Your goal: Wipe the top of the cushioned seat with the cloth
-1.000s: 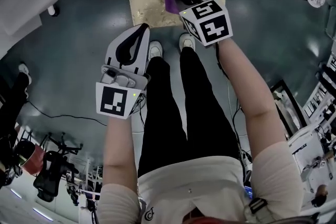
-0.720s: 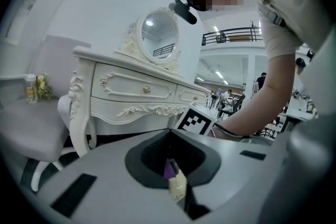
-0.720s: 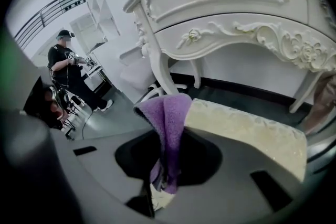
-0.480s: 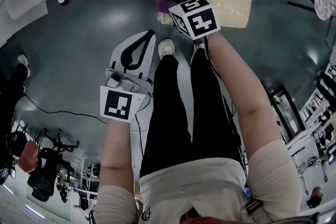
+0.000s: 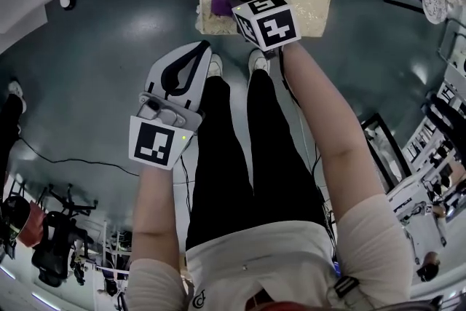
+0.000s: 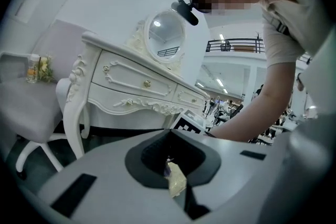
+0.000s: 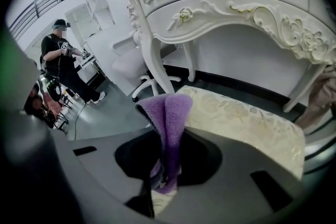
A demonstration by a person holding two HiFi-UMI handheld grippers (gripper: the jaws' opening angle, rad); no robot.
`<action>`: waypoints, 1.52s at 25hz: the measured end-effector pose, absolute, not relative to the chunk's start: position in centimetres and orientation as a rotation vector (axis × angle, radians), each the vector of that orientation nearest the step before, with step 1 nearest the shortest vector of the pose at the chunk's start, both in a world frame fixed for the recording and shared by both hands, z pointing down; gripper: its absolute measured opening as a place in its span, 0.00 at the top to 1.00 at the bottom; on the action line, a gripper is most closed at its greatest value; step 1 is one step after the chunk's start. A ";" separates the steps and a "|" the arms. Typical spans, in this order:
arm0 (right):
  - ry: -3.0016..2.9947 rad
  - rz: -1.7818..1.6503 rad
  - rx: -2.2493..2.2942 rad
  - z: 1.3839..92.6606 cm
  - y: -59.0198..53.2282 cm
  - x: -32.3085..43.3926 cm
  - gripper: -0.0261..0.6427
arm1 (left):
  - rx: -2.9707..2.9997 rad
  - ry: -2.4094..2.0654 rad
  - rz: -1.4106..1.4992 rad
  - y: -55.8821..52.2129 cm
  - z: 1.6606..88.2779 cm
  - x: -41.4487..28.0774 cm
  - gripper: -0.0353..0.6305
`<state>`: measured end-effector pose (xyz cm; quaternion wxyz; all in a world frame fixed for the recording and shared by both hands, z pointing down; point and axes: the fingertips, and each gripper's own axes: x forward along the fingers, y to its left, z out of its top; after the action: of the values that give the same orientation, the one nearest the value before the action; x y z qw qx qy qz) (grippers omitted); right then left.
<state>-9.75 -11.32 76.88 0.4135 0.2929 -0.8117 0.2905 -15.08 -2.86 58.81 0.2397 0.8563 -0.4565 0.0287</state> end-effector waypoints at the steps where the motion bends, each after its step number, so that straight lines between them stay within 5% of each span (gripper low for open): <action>1: -2.037 0.722 0.740 76.9 -11.4 -9.0 0.85 | 2.349 -1.242 0.063 -3.1 58.7 -14.3 0.93; 38: -1.897 0.740 0.849 77.8 -13.8 17.9 0.85 | 2.378 -1.239 0.131 -6.2 59.8 7.3 0.93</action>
<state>17.90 -13.84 77.77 0.4508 0.3435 -0.7676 0.2993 7.26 -6.21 59.83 0.2266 0.8627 -0.4497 0.0476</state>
